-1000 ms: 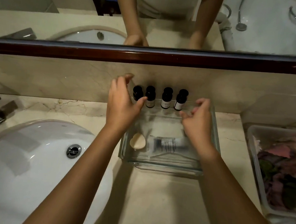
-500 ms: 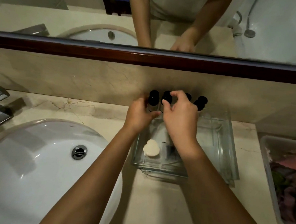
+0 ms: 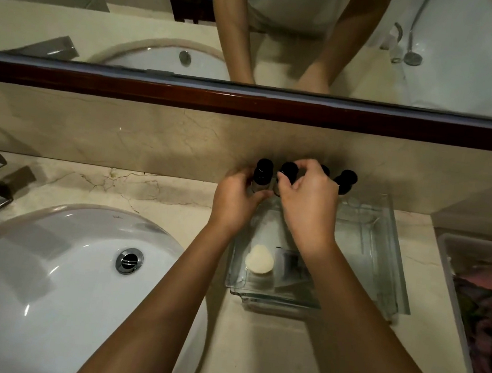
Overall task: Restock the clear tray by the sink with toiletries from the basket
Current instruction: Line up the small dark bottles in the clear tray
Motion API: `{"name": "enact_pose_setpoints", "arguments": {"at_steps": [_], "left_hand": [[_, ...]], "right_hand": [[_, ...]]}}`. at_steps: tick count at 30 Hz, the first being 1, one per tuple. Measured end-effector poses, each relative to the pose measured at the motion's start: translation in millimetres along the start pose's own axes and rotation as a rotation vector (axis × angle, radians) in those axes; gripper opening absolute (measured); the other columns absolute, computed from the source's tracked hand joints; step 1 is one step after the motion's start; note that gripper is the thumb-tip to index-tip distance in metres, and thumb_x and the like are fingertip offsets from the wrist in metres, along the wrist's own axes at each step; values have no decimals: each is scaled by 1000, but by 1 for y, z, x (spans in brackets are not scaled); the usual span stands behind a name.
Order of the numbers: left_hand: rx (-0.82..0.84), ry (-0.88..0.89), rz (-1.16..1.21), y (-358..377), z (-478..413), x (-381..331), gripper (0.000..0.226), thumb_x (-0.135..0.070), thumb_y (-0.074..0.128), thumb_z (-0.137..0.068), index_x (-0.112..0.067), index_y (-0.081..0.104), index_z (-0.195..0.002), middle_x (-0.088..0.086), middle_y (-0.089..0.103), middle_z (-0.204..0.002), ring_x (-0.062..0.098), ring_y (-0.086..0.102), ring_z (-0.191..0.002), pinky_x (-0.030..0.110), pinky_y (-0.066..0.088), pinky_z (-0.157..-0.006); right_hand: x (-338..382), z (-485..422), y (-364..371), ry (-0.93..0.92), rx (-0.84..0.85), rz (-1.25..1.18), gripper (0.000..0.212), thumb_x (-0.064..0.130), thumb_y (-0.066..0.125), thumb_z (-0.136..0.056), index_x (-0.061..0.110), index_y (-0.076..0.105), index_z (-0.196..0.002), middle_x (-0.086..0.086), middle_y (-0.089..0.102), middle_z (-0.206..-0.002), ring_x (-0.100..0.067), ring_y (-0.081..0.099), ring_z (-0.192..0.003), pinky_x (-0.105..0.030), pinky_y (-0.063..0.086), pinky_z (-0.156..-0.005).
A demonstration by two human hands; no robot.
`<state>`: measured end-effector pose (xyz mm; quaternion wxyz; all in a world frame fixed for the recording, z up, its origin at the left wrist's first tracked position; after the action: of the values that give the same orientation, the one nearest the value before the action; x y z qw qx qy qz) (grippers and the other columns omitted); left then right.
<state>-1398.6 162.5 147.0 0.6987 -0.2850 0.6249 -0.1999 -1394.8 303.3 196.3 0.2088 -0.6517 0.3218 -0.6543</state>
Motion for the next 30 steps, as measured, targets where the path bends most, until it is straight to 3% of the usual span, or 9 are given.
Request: {"name": "enact_pose_setpoints", "arguments": {"at_steps": [6, 9, 13, 21, 30], "left_hand": [[-13, 4, -27, -1, 0, 1, 37, -24, 71, -81, -1, 62, -108, 15, 61, -108, 24, 56, -96, 13, 26, -64], [-7, 1, -25, 0, 1, 0, 37, -23, 71, -81, -1, 62, -109, 14, 61, -109, 24, 56, -97, 13, 27, -65], [-2, 1, -27, 0, 1, 2, 39, -23, 71, -81, -3, 61, -113, 12, 60, -112, 23, 57, -100, 11, 28, -67], [-19, 13, -60, -1, 2, 2, 35, -12, 72, -78, -2, 62, -110, 15, 59, -105, 28, 56, -97, 18, 30, -67], [-30, 0, -76, -1, 4, 5, 43, -16, 71, -81, -5, 59, -121, 13, 60, -113, 22, 58, -103, 12, 33, -74]], "right_hand": [[-1, -1, -5, 10, -39, 28, 33, 29, 59, -91, 7, 57, -115, -11, 68, -88, -19, 65, -80, -17, 38, -60], [-1, -2, -8, 9, -45, 47, 34, 30, 60, -90, 7, 57, -115, -11, 68, -87, -18, 65, -78, -14, 36, -55], [1, -2, -8, -11, -32, 67, 36, 32, 60, -90, 7, 58, -117, -11, 68, -88, -18, 65, -79, -16, 37, -61], [1, -6, -8, -40, 5, 76, 40, 29, 61, -89, 6, 57, -122, -14, 69, -92, -23, 66, -87, -25, 48, -74], [1, -6, -5, -62, 40, 142, 33, 30, 57, -92, 6, 60, -114, -10, 67, -86, -20, 64, -80, -21, 41, -65]]}}
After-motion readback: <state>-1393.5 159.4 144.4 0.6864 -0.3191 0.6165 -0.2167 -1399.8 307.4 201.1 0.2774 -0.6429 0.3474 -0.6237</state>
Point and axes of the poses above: each hand's wrist, its own z-axis away from the middle knuckle, its own y-axis out of the palm, x = y × z, the point moved 10 cm from there along -z, towards the middle knuckle
